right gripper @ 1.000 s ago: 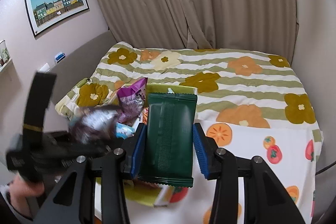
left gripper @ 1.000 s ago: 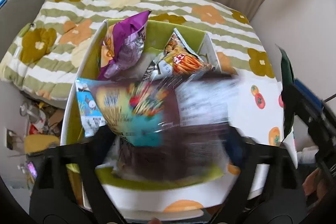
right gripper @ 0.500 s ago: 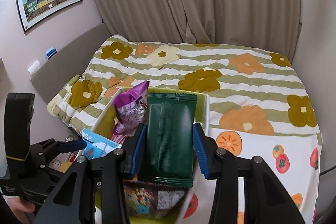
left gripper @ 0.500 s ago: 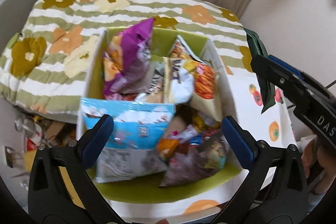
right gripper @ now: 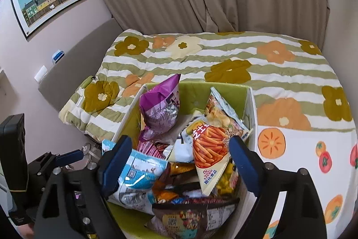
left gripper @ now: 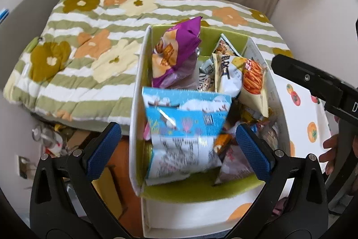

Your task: Organize snacks

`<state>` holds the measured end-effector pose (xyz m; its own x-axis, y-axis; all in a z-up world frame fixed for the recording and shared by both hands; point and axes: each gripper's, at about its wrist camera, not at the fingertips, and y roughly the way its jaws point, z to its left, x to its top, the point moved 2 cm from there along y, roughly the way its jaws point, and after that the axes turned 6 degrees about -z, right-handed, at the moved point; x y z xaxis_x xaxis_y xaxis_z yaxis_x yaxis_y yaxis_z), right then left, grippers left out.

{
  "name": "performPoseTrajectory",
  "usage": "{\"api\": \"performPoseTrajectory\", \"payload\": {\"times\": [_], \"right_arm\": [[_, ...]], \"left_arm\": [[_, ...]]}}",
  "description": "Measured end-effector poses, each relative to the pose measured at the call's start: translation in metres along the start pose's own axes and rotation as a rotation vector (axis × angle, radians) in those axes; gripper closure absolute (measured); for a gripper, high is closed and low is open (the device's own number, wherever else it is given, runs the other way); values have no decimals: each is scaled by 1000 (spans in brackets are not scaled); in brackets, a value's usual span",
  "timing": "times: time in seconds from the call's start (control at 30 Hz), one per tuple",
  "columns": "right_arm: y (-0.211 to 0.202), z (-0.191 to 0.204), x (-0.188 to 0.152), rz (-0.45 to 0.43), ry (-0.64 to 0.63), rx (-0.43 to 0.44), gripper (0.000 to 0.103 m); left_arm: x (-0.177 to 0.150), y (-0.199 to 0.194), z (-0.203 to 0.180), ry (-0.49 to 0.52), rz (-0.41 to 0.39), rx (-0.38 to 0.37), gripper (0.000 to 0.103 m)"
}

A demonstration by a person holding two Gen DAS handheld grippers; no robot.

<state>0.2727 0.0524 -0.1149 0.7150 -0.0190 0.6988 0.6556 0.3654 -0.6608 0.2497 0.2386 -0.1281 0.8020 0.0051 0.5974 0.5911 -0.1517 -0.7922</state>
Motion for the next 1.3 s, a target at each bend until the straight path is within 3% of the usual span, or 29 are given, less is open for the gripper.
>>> {"api": "performPoseTrajectory", "payload": {"times": [0.33, 0.43, 0.77, 0.87, 1.1, 1.3], "right_arm": [[-74, 9, -17, -85, -66, 23, 17], [-111, 7, -26, -128, -91, 14, 17], [-253, -18, -81, -257, -92, -145, 17], [-283, -24, -98, -278, -99, -207, 0], [-316, -46, -130, -297, -79, -359, 0], [-324, -61, -143, -300, -55, -390, 0]], "left_arm": [[-26, -69, -32, -22, -112, 49, 1], [-33, -102, -54, -27, -166, 23, 1], [-87, -205, -119, 20, -323, -4, 1], [-106, -228, -137, 48, -376, 12, 1], [-134, -256, -169, 97, -462, 32, 1], [-135, -253, -185, 115, -465, 27, 1]]}}
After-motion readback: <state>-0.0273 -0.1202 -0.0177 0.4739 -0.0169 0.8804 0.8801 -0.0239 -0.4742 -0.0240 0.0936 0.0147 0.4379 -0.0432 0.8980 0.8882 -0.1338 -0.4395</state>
